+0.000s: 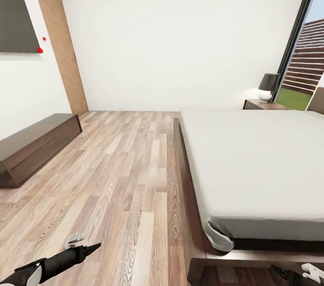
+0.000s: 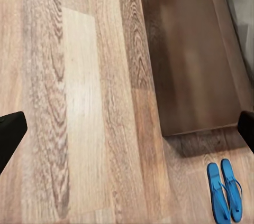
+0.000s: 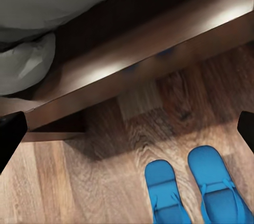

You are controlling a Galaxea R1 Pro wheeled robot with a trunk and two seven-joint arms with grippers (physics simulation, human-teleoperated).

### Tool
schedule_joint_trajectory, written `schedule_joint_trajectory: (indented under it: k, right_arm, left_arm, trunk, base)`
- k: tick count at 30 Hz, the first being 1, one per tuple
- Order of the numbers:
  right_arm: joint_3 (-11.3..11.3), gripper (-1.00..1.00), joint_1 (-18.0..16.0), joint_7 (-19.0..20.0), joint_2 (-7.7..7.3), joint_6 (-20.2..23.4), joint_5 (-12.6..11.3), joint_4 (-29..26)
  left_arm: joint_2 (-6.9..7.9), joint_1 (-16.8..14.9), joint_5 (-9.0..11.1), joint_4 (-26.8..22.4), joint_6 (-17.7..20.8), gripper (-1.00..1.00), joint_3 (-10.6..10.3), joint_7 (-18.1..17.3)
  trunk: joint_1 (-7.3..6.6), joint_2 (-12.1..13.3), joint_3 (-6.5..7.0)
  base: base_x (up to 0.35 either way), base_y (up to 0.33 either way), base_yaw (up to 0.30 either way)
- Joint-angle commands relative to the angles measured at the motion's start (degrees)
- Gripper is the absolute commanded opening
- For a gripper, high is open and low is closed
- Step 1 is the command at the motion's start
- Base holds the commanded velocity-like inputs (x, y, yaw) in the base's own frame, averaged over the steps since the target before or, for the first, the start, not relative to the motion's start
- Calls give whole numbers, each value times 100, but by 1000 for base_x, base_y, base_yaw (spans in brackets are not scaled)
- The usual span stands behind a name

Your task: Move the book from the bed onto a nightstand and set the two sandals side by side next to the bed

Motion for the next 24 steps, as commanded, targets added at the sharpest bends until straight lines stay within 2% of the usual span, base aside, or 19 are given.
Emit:
schedule_joint_trajectory:
  k: [1,8,12,24]
  right_arm:
    - [-32,100,-2,23,0,58,-22,-2]
    - [-32,100,-2,23,2,59,-22,-2]
    - [-32,100,-2,22,1,59,-22,-2]
    - [-32,100,-2,22,1,59,-22,-2]
  left_arm:
    - [-2,-3,-44,-5,39,100,47,-27]
    - [-2,-3,-44,-5,39,100,47,-27]
    - [-2,-3,-44,-5,39,100,47,-27]
    - [-2,-3,-44,-5,39,100,47,-27]
  trunk:
    - [-24,39,13]
    - [-177,320,138]
    - [-177,320,138]
    - [-441,801,354]
  base:
    - [0,0,0]
    - [0,0,0]
    - [0,0,0]
    - [0,0,0]
